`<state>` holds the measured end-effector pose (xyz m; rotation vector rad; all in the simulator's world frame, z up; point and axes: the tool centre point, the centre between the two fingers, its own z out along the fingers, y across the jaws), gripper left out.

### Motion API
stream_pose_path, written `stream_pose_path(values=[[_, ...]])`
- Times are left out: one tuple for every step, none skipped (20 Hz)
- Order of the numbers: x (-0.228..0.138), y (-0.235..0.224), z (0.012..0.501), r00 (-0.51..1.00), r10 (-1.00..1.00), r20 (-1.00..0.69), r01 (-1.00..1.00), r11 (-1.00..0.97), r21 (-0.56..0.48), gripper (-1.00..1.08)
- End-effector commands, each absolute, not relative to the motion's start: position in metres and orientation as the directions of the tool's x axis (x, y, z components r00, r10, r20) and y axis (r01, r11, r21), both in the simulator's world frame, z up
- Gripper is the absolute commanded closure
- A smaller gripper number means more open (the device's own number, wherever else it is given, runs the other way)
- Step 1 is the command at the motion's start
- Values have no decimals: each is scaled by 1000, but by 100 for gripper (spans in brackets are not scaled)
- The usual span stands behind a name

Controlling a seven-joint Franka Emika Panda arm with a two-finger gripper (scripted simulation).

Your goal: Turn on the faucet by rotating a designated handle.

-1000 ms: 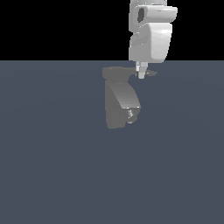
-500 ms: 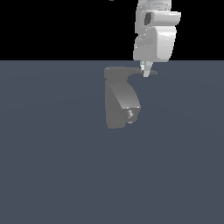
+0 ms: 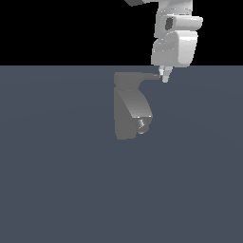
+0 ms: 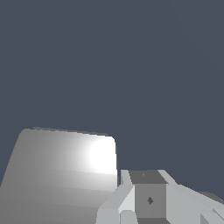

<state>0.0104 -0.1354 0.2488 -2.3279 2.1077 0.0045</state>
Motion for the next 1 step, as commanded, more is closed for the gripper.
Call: stream_pose_path(values=[[13, -148, 248, 84, -996, 0, -996, -84, 0, 108]])
